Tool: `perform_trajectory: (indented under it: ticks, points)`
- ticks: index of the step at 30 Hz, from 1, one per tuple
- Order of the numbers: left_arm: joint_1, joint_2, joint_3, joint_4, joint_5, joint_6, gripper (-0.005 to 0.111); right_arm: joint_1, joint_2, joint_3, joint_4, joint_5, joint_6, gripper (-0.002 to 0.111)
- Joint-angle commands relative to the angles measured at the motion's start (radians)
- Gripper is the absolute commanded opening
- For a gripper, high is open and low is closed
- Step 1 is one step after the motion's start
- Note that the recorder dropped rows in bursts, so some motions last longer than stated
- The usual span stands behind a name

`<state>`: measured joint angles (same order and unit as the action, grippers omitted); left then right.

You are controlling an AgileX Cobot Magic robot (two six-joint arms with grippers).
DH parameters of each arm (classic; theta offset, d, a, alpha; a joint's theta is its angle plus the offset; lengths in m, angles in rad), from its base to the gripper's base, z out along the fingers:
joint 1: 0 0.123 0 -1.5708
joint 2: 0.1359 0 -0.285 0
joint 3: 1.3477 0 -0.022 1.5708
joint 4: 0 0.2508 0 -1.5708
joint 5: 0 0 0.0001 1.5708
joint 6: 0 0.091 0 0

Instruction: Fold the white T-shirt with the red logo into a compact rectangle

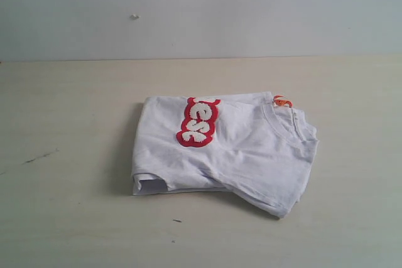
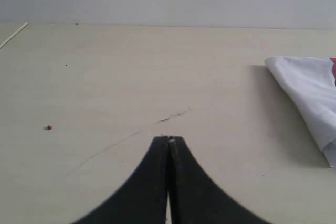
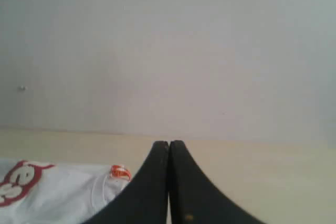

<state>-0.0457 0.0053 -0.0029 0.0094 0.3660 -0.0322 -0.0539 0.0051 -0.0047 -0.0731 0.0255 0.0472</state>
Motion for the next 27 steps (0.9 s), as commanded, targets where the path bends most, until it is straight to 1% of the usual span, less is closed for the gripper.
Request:
perform_trajectory:
  ticks: [1,5,16,20,27]
  points:
    - [0.003,-0.005,0.003,0.002,-0.012,0.002,0.0,-0.007,-0.005,0.005,-0.039,0.114,-0.001,0.0]
    - [0.003,-0.005,0.003,0.002,-0.012,0.002,0.0,-0.007,-0.005,0.005,-0.037,0.223,-0.001,0.0]
    - [0.003,-0.005,0.003,0.002,-0.012,0.002,0.0,-0.007,-0.005,0.005,-0.032,0.223,0.003,0.0]
    - [0.003,-0.005,0.003,0.002,-0.012,0.002,0.0,-0.007,-0.005,0.005,-0.032,0.251,0.004,0.0]
    - [0.003,-0.005,0.003,0.002,-0.012,0.002,0.0,-0.007,-0.005,0.005,-0.032,0.251,0.06,0.0]
